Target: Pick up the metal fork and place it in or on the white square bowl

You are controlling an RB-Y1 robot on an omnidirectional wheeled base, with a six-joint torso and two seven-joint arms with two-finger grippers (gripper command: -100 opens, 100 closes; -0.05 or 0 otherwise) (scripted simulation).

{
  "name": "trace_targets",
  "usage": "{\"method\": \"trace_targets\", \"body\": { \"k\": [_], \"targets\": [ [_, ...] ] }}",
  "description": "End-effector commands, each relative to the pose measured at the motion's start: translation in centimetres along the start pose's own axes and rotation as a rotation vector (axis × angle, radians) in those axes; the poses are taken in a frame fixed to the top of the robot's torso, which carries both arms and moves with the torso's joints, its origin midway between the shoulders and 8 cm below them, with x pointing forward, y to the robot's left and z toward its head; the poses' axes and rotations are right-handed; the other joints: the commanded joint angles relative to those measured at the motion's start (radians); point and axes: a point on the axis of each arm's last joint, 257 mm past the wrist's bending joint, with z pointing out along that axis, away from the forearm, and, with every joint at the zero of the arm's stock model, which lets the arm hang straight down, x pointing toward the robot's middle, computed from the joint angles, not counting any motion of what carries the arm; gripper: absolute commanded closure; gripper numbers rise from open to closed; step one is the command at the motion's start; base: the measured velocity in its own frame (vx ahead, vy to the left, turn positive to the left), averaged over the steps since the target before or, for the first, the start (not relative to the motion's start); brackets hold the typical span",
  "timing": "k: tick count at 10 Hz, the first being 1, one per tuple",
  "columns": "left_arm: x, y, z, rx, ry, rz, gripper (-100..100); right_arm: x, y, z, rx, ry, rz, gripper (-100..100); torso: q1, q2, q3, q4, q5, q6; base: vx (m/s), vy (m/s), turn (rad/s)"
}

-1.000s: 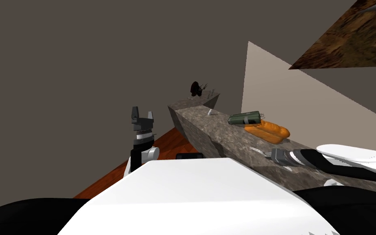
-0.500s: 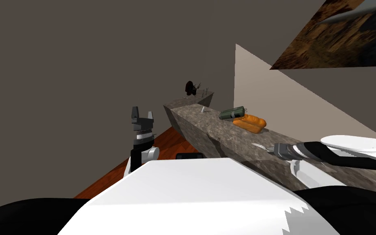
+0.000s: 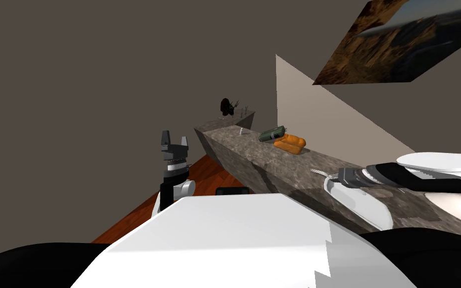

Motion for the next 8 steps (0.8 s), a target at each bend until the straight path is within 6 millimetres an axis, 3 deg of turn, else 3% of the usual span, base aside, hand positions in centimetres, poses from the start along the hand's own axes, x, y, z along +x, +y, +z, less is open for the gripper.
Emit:
{"method": "trace_targets", "body": {
  "k": [1, 3, 5, 6, 8],
  "targets": [
    [0.00, 0.00, 0.00, 0.000, 0.000, 0.000, 0, -0.43, -1.06, -1.09, 0.010, 0.003, -0.004, 100, 0.000, 0.000, 0.000, 0.000, 0.000, 0.000, -0.152, -0.105, -0.125],
    [0.00, 0.00, 0.00, 0.000, 0.000, 0.000, 0, -0.73, -1.51, -1.51, 0.015, 0.004, -0.006, 100, 0.000, -0.001, 0.000, 0.000, 0.000, 0.000, -0.080, -0.088, -0.062],
    [0.00, 0.00, 0.00, 0.000, 0.000, 0.000, 0, -0.61, -1.48, -1.49, 0.014, 0.006, -0.004, 100, 0.006, -0.009, -0.005, -0.002, 0.000, -0.003, -0.001, -0.009, 0.004],
    [0.00, 0.00, 0.00, 0.000, 0.000, 0.000, 0, -0.63, -1.51, -1.49, 0.015, 0.006, -0.004, -100, 0.008, -0.011, -0.006, -0.003, 0.001, -0.003, 0.000, 0.000, 0.000],
    [0.00, 0.00, 0.00, 0.000, 0.000, 0.000, 0, -0.62, -1.50, -1.48, 0.015, 0.006, -0.004, -100, 0.009, -0.012, -0.007, -0.003, 0.001, -0.003, 0.000, 0.000, 0.000]
  ]
}}
